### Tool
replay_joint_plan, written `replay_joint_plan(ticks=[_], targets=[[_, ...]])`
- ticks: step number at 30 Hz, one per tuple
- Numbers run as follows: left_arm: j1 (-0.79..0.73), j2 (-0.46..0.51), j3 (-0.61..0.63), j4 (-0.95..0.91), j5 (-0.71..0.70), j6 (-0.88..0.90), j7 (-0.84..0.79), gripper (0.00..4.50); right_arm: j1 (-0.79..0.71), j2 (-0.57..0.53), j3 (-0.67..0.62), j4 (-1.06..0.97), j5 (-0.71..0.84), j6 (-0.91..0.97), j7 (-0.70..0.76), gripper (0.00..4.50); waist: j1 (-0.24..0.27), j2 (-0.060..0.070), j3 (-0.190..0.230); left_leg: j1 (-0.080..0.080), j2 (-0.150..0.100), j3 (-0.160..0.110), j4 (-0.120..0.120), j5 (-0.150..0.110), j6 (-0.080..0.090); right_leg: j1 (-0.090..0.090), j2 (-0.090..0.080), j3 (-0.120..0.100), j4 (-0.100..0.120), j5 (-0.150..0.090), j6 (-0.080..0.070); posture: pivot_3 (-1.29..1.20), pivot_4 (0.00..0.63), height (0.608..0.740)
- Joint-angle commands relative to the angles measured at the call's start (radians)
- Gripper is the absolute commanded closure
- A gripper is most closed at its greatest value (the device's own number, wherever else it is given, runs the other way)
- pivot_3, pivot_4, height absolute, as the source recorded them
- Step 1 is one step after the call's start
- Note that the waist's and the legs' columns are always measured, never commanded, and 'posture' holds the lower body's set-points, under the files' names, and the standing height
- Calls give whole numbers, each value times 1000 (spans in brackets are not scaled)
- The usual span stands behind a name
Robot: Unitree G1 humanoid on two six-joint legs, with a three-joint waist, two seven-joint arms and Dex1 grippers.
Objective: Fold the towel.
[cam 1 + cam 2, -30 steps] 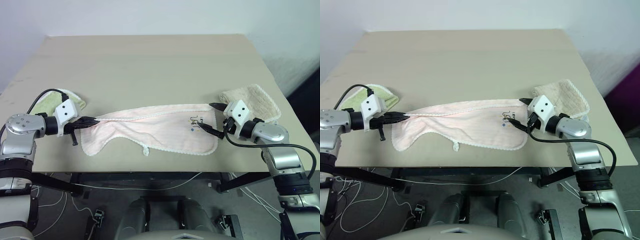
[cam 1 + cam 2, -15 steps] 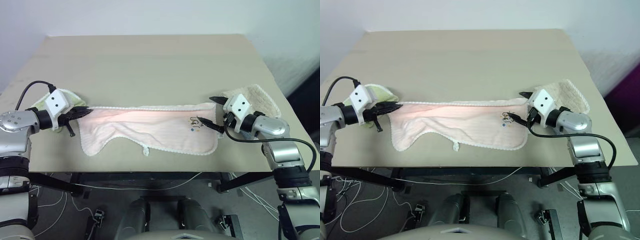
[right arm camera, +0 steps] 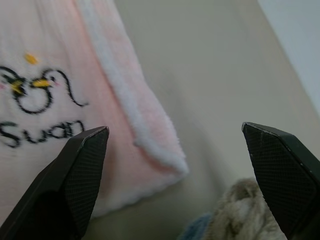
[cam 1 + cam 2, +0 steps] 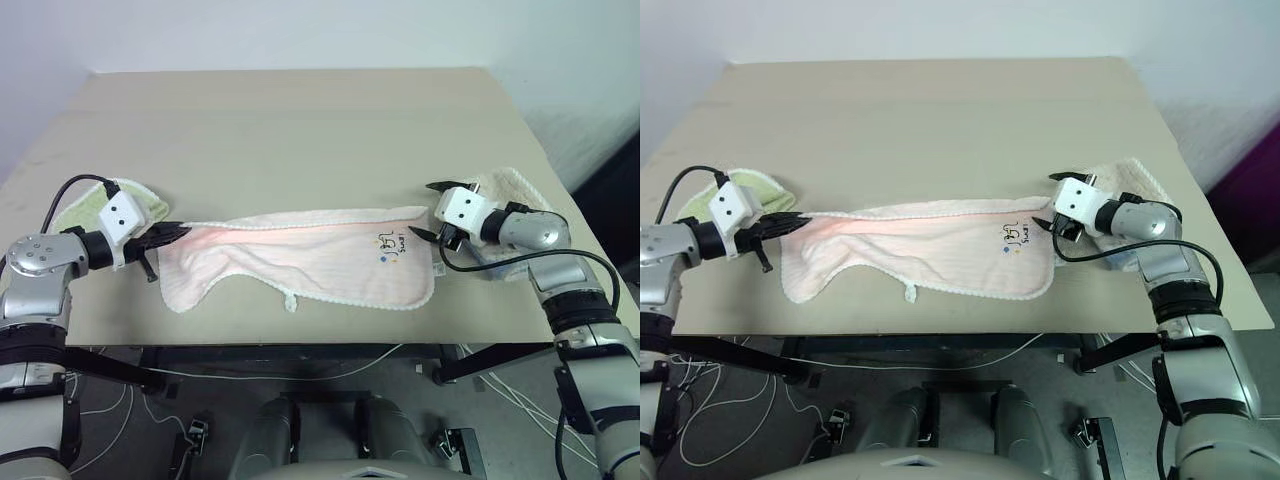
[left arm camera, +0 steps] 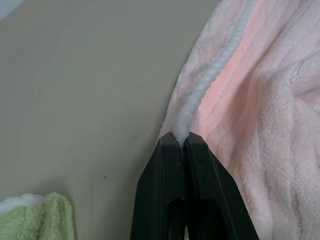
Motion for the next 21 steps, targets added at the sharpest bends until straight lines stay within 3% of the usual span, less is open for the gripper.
replay_joint_plan(ticks=[1, 4, 11, 14, 21], targets=[[11, 11, 27, -39, -25, 4, 5, 4494, -44, 4, 11, 39, -38, -81, -53, 185, 0, 0, 0, 0, 0, 0, 0, 0, 0, 0, 0, 0, 0, 0, 0, 0, 150, 740], [24, 13, 27, -47, -28, 7, 1, 4500, -49, 14, 15, 55, -37, -106, -55, 938, 0, 0, 0, 0, 0, 0, 0, 0, 0, 0, 0, 0, 0, 0, 0, 0, 150, 740], [33, 14, 23, -53, -33, 11, 3, 4500, -45, 14, 21, 44, -43, -129, -50, 3540, 1, 0, 0, 0, 0, 0, 0, 0, 0, 0, 0, 0, 0, 0, 0, 0, 150, 740], [30, 12, 20, -48, -32, 10, 3, 4500, -42, 10, 22, 35, -43, -125, -45, 4457, 0, 0, 0, 0, 0, 0, 0, 0, 0, 0, 0, 0, 0, 0, 0, 0, 150, 740], [25, 9, 16, -43, -30, 8, 3, 4500, -37, 9, 5, -2, -18, -96, -33, 4457, 0, 0, 0, 0, 0, 0, 0, 0, 0, 0, 0, 0, 0, 0, 0, 0, 150, 740]])
